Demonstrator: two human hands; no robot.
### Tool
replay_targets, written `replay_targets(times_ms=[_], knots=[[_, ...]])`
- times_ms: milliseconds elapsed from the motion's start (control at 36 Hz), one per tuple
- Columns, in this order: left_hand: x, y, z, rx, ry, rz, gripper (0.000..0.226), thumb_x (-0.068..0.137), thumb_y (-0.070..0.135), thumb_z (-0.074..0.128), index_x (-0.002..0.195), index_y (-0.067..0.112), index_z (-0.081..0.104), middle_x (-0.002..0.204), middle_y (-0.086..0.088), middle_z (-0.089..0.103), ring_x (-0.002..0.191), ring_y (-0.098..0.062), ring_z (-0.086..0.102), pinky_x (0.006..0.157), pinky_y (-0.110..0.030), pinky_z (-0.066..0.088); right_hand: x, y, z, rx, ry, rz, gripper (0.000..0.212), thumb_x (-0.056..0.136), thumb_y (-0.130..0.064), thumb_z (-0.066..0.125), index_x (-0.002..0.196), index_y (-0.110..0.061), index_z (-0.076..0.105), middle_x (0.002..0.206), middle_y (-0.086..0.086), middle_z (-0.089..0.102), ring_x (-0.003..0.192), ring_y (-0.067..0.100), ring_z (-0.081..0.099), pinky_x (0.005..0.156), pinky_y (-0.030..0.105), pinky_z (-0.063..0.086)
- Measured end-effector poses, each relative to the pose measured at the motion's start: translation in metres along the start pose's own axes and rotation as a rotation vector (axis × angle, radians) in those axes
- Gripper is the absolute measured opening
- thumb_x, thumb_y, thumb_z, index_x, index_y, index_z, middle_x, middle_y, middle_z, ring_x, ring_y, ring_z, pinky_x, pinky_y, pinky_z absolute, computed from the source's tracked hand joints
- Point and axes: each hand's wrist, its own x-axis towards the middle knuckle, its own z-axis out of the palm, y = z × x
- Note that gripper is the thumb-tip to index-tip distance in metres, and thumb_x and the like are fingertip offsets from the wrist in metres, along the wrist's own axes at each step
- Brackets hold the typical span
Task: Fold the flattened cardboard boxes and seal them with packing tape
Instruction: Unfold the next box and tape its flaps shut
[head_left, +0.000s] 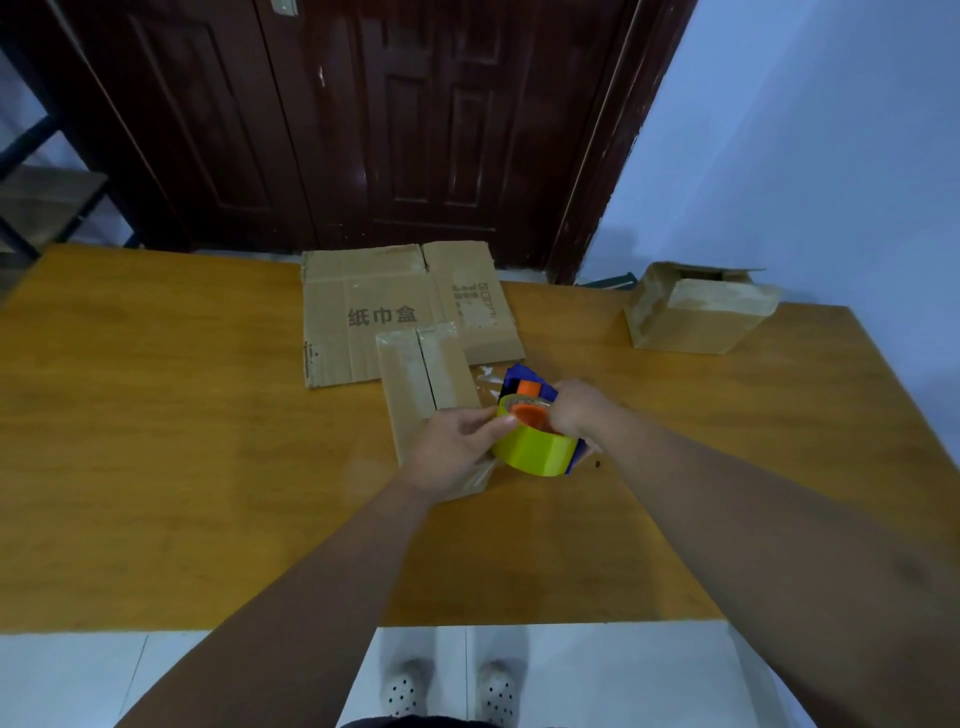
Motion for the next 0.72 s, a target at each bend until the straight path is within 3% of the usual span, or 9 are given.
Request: replay_targets(times_ms=[139,250,444,528,611,667,722], knots=[[0.004,-0.002,0.006,0.008,0.064,-0.006,0.032,0.076,0.038,0.073,0.103,0.021,0.073,0.093,0.001,0.075,0.090,-0.016,0.070,0.085,-0.041,0.056,-0.002,-0.004,-0.002,-0.066,0.029,0.010,0.036,0.092,-0.027,0.062,0.119,-0.006,0.048,0.110,0.021,0.060,0.090,0.038,0.066,0.074,0.049,0.058],[0.003,-0.002,0.005,-0.070,0.050,-0.039,0.047,0.077,0.039,0.068,0.114,0.011,0.069,0.098,-0.007,0.073,0.093,-0.023,0.070,0.087,-0.044,0.056,0.002,-0.004,-0.002,-0.113,0.050,-0.006,0.034,0.093,-0.028,0.059,0.117,-0.005,0.051,0.109,0.018,0.061,0.094,0.034,0.065,0.081,0.046,0.057],[0.006,-0.006,0.005,-0.074,0.098,-0.011,0.033,0.092,0.030,0.059,0.116,0.009,0.068,0.108,-0.007,0.071,0.097,-0.019,0.068,0.085,-0.037,0.057,0.005,-0.007,-0.001,-0.081,0.035,0.024,0.033,0.093,-0.025,0.059,0.116,-0.005,0.047,0.105,0.021,0.058,0.085,0.039,0.067,0.073,0.050,0.059],[0.006,-0.007,0.008,-0.069,0.158,0.030,0.015,0.092,0.030,0.060,0.099,0.016,0.061,0.096,-0.002,0.071,0.082,-0.008,0.067,0.061,-0.024,0.056,0.005,-0.008,-0.001,-0.096,0.053,0.038,0.034,0.095,-0.023,0.055,0.120,-0.004,0.044,0.103,0.022,0.057,0.080,0.040,0.067,0.067,0.048,0.059],[0.008,-0.006,0.011,-0.026,0.195,0.082,0.016,0.094,0.027,0.056,0.083,0.020,0.049,0.076,0.005,0.059,0.062,0.002,0.055,0.046,-0.010,0.041,0.004,-0.008,-0.001,-0.088,0.068,0.039,0.036,0.094,-0.023,0.057,0.122,-0.004,0.044,0.102,0.022,0.055,0.077,0.040,0.066,0.050,0.042,0.056],[0.009,-0.005,0.013,-0.014,0.199,0.098,0.017,0.097,0.025,0.053,0.081,0.020,0.048,0.075,0.003,0.052,0.063,-0.002,0.049,0.049,-0.012,0.039,0.004,-0.009,-0.001,-0.082,0.080,0.038,0.037,0.094,-0.023,0.057,0.123,-0.005,0.043,0.103,0.022,0.054,0.075,0.040,0.065,0.044,0.039,0.052],[0.011,-0.005,0.014,-0.005,0.192,0.102,0.018,0.098,0.025,0.049,0.081,0.021,0.047,0.075,0.000,0.048,0.067,-0.008,0.046,0.063,-0.023,0.041,0.004,-0.010,0.000,-0.080,0.097,0.032,0.039,0.093,-0.024,0.058,0.124,-0.005,0.043,0.103,0.021,0.053,0.073,0.039,0.064,0.041,0.038,0.050]])
